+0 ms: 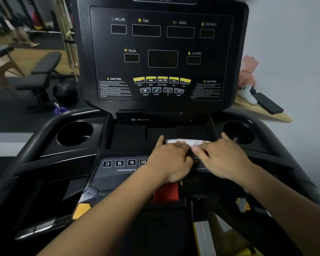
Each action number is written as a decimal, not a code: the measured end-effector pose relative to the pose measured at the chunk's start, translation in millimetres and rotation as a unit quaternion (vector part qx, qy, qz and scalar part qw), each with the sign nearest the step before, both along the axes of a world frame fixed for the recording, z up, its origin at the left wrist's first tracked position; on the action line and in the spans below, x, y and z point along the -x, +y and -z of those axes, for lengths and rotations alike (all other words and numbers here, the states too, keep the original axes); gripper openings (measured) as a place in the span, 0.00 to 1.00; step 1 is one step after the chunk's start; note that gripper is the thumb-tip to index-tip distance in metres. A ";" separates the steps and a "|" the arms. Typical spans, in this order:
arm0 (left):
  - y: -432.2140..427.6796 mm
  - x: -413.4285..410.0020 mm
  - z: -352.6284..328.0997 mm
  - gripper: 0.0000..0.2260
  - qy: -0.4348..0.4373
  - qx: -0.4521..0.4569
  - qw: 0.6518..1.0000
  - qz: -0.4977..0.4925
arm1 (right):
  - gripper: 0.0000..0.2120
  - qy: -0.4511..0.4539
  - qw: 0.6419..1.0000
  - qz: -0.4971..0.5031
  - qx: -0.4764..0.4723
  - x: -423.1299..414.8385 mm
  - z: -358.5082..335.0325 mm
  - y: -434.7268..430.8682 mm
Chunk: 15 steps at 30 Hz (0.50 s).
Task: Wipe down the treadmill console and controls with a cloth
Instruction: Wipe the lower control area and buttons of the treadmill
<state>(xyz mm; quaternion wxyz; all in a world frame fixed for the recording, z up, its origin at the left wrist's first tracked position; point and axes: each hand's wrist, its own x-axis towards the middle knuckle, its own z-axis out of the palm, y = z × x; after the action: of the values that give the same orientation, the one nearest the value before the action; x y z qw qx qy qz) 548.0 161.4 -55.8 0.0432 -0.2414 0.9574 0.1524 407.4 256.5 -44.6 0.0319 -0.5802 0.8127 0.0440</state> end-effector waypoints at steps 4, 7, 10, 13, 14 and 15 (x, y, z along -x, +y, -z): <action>-10.8 -25.5 -4.1 0.23 -0.014 0.050 0.998 -0.019 | 0.32 -0.043 0.999 -0.028 -0.003 -30.2 -6.3 -27.6; -26.0 -61.8 -0.4 0.23 -0.031 0.095 0.994 -0.046 | 0.33 -0.052 0.996 -0.066 0.012 -64.3 3.1 -48.4; -43.7 -98.1 2.2 0.24 -0.049 0.119 0.988 -0.085 | 0.27 -0.076 0.992 -0.100 0.016 -101.1 11.5 -76.7; -63.5 -123.1 5.1 0.26 -0.085 0.128 0.982 -0.106 | 0.26 -0.085 0.989 -0.120 0.014 -133.1 16.0 -108.1; -70.2 -126.1 5.9 0.27 -0.090 0.120 0.983 -0.107 | 0.27 -0.086 0.989 -0.117 0.006 -138.3 15.8 -116.8; -76.6 -126.0 6.9 0.27 -0.091 0.112 0.984 -0.106 | 0.27 -0.089 0.990 -0.107 0.001 -139.4 14.8 -124.1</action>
<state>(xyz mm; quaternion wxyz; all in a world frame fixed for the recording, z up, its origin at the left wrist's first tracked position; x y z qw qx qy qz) 674.0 84.8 -62.7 0.0865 -0.3578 0.9294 0.0252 546.7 132.4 -59.5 0.0983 -0.6652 0.7401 -0.0052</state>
